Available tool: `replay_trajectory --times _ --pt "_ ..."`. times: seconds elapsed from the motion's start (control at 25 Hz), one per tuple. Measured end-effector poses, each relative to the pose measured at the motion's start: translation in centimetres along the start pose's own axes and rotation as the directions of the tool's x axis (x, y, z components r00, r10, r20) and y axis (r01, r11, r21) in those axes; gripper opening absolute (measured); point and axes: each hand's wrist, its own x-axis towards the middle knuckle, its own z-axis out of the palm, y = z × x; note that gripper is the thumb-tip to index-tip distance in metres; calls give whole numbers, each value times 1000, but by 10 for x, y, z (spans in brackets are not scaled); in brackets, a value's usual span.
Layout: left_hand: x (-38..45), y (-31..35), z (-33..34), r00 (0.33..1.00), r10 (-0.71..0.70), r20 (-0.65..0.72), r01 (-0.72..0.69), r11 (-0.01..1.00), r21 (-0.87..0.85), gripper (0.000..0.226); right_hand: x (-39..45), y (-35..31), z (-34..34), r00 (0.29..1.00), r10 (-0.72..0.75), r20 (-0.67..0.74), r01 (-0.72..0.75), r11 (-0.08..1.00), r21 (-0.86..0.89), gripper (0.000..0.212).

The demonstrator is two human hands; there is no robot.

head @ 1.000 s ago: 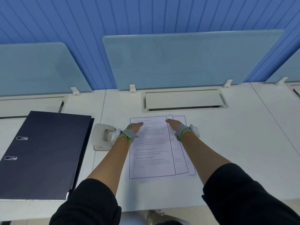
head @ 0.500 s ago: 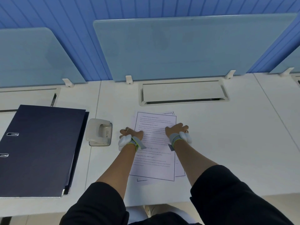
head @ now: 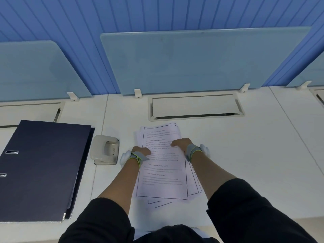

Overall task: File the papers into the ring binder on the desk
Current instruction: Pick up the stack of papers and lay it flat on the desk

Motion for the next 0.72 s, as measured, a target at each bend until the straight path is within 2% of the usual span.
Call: replay_trajectory --times 0.04,0.08,0.12,0.2,0.24,0.36,0.44,0.52,0.6,0.68,0.72 --pt "-2 2 -6 990 62 131 -59 998 -27 53 -1 -5 -2 999 -17 49 14 998 58 69" --pt "-5 6 -12 978 90 188 -75 994 -83 55 -2 -10 -4 996 -45 72 39 996 82 78" --pt "-3 11 -19 979 108 175 -74 979 -190 56 -3 -16 -6 995 -84 52 80 994 72 81" --pt "-9 24 -35 986 164 27 -146 928 -342 50 -8 -34 -10 971 -222 -91 218 975 -44 62" --pt "-12 30 -43 976 209 -63 -216 888 -406 46 -13 -44 -13 931 -311 -192 302 950 -75 49" --pt "-24 53 -78 908 325 -264 -419 691 -589 40 -42 -80 -19 775 -519 -360 576 815 65 27" --pt "-37 67 -99 867 363 -341 -495 555 -668 40 -64 -99 -22 693 -600 -400 697 700 158 22" --pt "-49 71 -112 835 396 -381 -540 461 -704 42 -80 -107 -26 639 -662 -393 767 586 260 18" --pt "-52 65 -121 811 454 -368 -554 395 -733 45 -89 -107 -31 660 -664 -351 751 567 339 27" --pt "-49 52 -126 803 522 -288 -528 398 -750 49 -87 -97 -36 743 -621 -251 668 660 344 42" --pt "-48 46 -126 810 538 -233 -500 428 -752 52 -85 -91 -37 774 -602 -197 633 718 289 46"
